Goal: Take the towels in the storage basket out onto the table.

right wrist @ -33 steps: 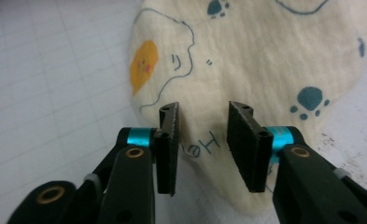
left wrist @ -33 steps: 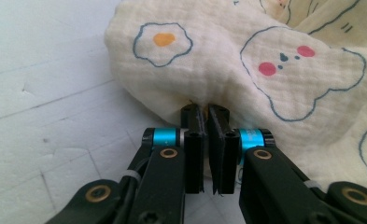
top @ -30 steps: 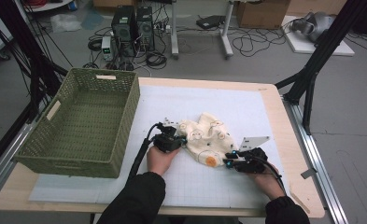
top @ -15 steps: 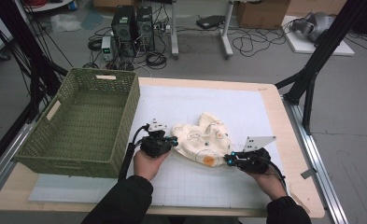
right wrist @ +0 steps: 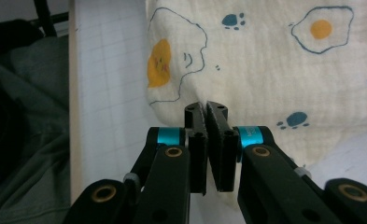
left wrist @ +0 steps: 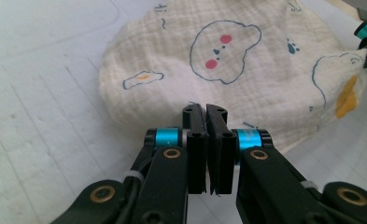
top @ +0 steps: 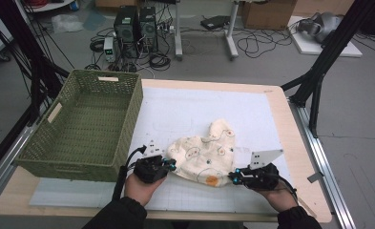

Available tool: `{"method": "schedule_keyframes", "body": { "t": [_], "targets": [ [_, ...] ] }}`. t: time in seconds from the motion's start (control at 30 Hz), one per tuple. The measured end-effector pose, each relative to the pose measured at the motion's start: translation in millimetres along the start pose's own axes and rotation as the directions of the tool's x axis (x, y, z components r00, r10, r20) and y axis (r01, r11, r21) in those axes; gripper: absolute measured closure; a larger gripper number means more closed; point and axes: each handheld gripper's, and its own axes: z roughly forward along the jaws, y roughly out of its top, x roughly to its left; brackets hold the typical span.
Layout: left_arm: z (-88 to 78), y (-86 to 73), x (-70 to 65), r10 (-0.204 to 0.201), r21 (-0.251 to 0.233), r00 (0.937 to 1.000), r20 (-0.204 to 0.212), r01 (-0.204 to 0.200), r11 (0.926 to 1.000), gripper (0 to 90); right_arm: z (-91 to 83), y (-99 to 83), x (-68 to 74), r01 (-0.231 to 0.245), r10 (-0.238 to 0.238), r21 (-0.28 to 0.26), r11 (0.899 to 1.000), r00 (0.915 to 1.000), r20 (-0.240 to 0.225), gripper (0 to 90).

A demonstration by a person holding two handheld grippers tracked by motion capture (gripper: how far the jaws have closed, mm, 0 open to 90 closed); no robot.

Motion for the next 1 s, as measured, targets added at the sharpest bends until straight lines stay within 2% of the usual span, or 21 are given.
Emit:
{"method": "schedule_keyframes", "body": {
  "t": [0.07, 0.17, 0.2, 0.3, 0.4, 0.47, 0.53, 0.6, 0.63, 0.7, 0.73, 0.8, 0.87, 0.93, 1.0],
  "targets": [
    [-0.2, -0.9, -0.8, 0.011, 0.006, 0.9999, 0.012, -0.011, 0.9999, 85.5, 0.6, -1.5, 1.8, 0.004, -0.004, 0.010, 1.000, 0.9999, -0.013, 85.9],
    [-2.3, 2.6, 1.1, 0.008, -0.017, 0.9989, 0.046, -0.007, 0.9998, 75.9, -3.1, 0.4, -0.9, -0.010, 0.009, -0.022, 1.000, 0.9999, -0.014, 75.7],
    [-3.2, 4.5, 1.5, 0.013, -0.027, 0.9987, 0.049, -0.012, 0.9996, 72.9, -5.9, 1.7, -2.5, -0.008, 0.008, -0.037, 0.999, 1.0000, 0.005, 70.8],
    [-1.6, 11.0, 5.3, 0.012, -0.041, 0.9989, 0.044, -0.010, 0.9991, 68.4, -13.7, 4.2, -10.6, -0.031, 0.034, -0.081, 0.996, 0.9987, 0.037, 69.1],
    [6.5, 16.8, 10.7, 0.004, -0.059, 0.9991, 0.043, -0.002, 0.9983, 66.6, -10.0, 1.4, -22.0, -0.045, 0.051, -0.072, 0.996, 0.9961, 0.072, 65.4],
    [14.5, 20.5, 13.3, 0.019, -0.054, 0.9997, 0.017, -0.018, 0.9984, 65.5, -3.6, -1.6, -28.7, -0.057, 0.061, -0.043, 0.997, 0.9938, 0.093, 63.2],
    [22.2, 23.9, 17.0, 0.007, -0.055, 0.9998, 0.019, -0.006, 0.9985, 63.4, 2.4, -2.8, -33.5, -0.066, 0.068, -0.024, 0.998, 0.9926, 0.101, 61.2],
    [31.0, 26.9, 20.3, 0.022, -0.028, 0.9998, 0.003, -0.022, 0.9994, 62.0, 7.7, -3.2, -36.4, -0.065, 0.064, 0.004, 0.998, 0.9919, 0.110, 60.7],
    [36.4, 27.2, 21.4, 0.013, -0.018, 0.9999, 0.002, -0.013, 0.9998, 61.2, 10.7, -3.5, -38.2, -0.060, 0.058, 0.014, 0.998, 0.9919, 0.113, 60.7],
    [45.3, 26.8, 23.5, 0.029, 0.011, 0.9993, -0.024, -0.028, 0.9995, 61.4, 16.5, -4.4, -40.8, -0.058, 0.053, 0.040, 0.998, 0.9918, 0.116, 62.0],
    [49.4, 26.3, 24.3, 0.021, 0.023, 0.9994, -0.026, -0.020, 0.9995, 61.7, 19.2, -5.0, -42.1, -0.055, 0.048, 0.055, 0.997, 0.9913, 0.123, 63.0],
    [55.5, 24.3, 24.7, 0.040, 0.060, 0.9985, -0.036, -0.038, 0.9975, 63.1, 23.3, -6.3, -43.9, -0.062, 0.052, 0.082, 0.995, 0.9914, 0.121, 66.5],
    [61.0, 21.5, 24.3, 0.063, 0.104, 0.9972, -0.040, -0.058, 0.9929, 66.8, 23.6, -6.0, -44.5, -0.055, 0.045, 0.078, 0.995, 0.9920, 0.118, 72.3],
    [61.1, 21.3, 22.2, 0.063, 0.100, 0.9959, -0.065, -0.056, 0.9934, 69.9, 24.2, -6.8, -44.2, -0.055, 0.047, 0.069, 0.996, 0.9921, 0.117, 76.1],
    [60.9, 21.0, 20.1, 0.090, 0.104, 0.9915, -0.093, -0.081, 0.9913, 76.7, 24.2, -8.3, -43.5, -0.062, 0.056, 0.058, 0.996, 0.9936, 0.098, 82.5]
  ]
}}
